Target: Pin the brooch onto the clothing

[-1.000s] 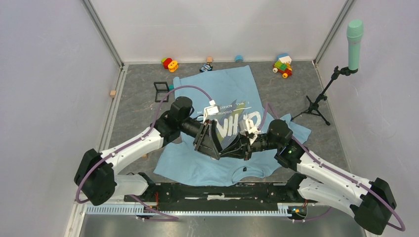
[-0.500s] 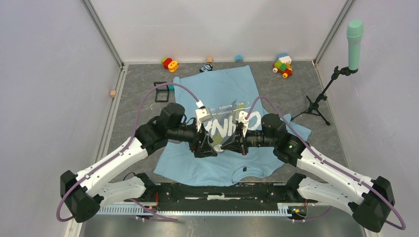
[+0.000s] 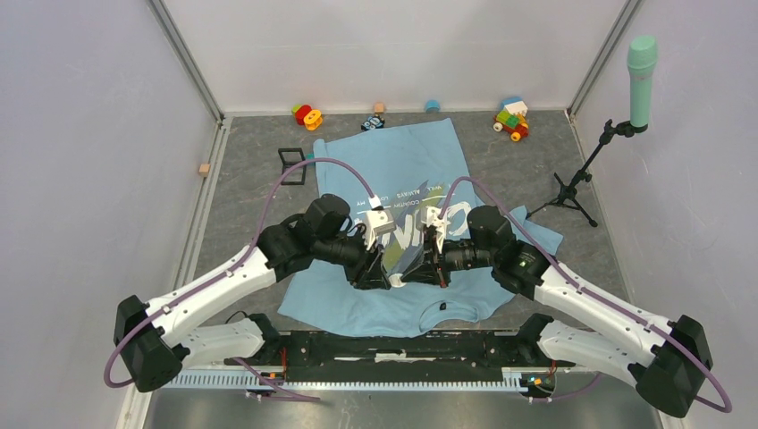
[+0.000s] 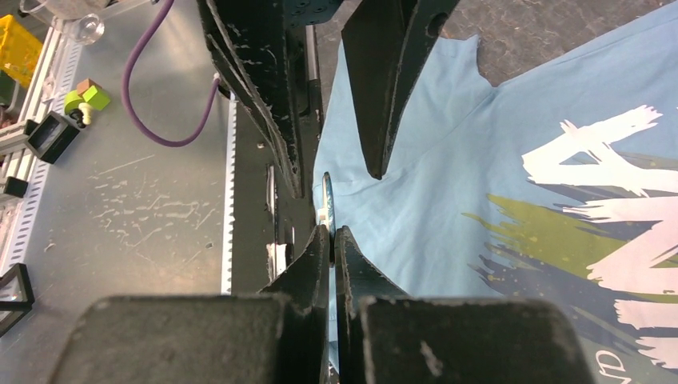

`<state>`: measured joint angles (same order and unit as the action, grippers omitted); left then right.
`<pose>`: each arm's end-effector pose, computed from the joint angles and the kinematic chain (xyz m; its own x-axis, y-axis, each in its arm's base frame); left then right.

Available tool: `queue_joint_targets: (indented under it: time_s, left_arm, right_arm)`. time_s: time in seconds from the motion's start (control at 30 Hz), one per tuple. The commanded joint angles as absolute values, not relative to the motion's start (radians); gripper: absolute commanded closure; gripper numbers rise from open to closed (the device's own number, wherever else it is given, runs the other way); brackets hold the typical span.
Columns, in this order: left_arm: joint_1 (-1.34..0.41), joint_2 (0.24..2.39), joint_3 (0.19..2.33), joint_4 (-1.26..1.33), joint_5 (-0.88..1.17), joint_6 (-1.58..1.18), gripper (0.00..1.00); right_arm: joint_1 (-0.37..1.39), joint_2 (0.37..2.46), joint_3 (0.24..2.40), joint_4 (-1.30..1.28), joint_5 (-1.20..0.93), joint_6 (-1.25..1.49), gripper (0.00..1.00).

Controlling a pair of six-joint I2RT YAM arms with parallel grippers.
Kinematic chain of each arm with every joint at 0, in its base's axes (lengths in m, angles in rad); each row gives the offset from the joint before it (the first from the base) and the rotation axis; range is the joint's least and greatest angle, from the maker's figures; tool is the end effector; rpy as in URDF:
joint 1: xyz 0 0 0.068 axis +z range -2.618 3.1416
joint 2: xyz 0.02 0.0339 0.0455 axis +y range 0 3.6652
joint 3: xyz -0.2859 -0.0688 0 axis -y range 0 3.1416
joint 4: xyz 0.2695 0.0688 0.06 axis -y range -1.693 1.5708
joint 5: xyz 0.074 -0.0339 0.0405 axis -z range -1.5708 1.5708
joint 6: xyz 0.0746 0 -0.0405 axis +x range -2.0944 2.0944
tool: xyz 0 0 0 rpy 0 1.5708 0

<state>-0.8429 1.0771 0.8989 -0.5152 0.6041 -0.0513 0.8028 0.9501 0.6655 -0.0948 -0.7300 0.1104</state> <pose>0.1443 -0.2257 0.2900 -0.4711 0.4652 -0.7494 0.8821 0.2456 -0.4020 0.1376 0.2141 0.2800 -0.3622 -0.2568 -0.8960 -0.9321 0.1010 0.3478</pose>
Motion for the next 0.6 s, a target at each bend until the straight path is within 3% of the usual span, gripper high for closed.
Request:
queue_joint_targets:
  time_s: [0.0,0.27,0.47,0.57]
  left_arm:
    - [-0.857,1.091,0.94,-0.504,0.642,-0.019,0.52]
    - [-0.864,1.091,0.937,-0.474,0.686,-0.038,0.7]
    - [-0.868,1.111,0.939,-0.471,0.737,-0.042,0.7]
    - [-0.871,1.111,0.938,-0.471,0.745,-0.042,0.79]
  right_arm:
    - [0.804,0.954,0.707,-0.082,-0.778,0.111,1.0]
    - [0.805,0.956,0.692,-0.038,-0.824,0.126,1.0]
    - [0.804,0.964,0.691,-0.037,-0.827,0.124,1.0]
    - [0.804,0.969,0.69,-0.028,-0.833,0.121,1.0]
